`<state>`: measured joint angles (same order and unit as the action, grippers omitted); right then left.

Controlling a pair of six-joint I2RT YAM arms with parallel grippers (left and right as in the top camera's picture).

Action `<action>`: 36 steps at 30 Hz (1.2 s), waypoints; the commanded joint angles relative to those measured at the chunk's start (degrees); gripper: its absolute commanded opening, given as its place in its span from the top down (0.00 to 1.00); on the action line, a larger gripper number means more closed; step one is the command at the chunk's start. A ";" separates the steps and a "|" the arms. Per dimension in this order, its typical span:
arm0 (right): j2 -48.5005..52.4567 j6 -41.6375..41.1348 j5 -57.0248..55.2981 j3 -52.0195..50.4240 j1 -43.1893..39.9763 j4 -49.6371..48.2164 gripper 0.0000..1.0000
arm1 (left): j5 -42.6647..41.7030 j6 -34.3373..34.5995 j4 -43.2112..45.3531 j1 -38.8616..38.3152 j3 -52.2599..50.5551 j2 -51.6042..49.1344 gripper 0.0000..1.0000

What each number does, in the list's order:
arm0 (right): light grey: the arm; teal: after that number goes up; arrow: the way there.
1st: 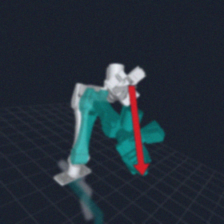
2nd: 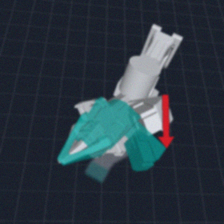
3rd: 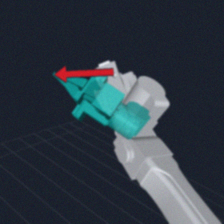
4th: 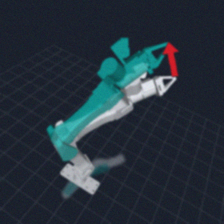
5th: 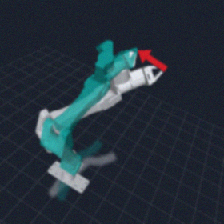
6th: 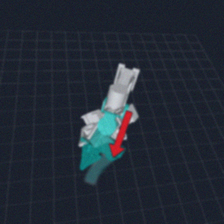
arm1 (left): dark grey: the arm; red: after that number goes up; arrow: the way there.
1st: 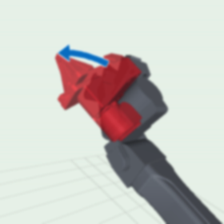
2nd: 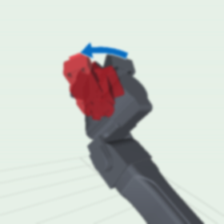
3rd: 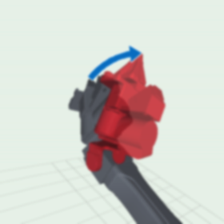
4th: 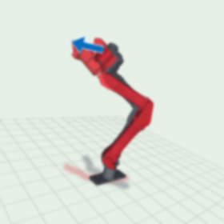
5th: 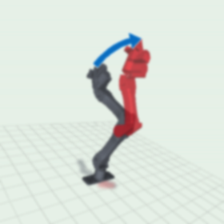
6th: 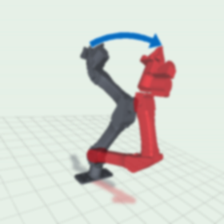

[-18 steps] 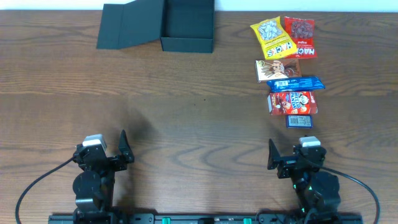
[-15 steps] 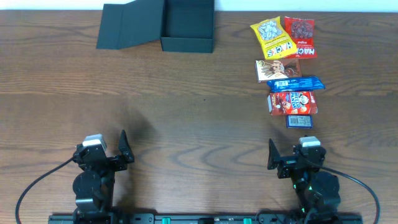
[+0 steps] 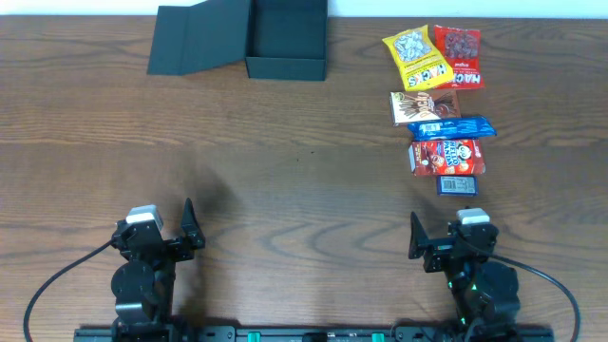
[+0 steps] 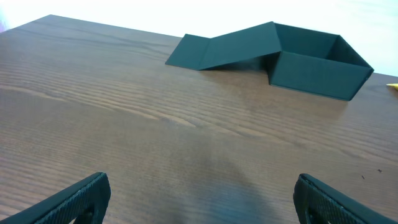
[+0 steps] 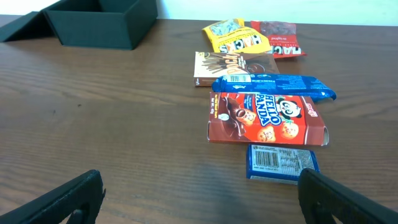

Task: Pack container

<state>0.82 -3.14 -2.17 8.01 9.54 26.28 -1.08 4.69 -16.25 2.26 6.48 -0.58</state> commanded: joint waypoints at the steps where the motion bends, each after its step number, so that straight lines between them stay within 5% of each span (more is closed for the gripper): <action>1: -0.50 1.07 -0.61 -0.52 0.61 0.09 0.00 | 0.17 0.46 -0.44 0.39 -1.40 0.35 0.05; 36: -0.50 1.07 -0.61 -0.52 0.61 0.09 0.01 | -0.13 0.70 -0.37 0.39 -1.40 0.35 0.05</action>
<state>0.84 -3.11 -2.20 8.01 9.54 26.30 -1.08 4.71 -16.25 2.26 6.48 -0.58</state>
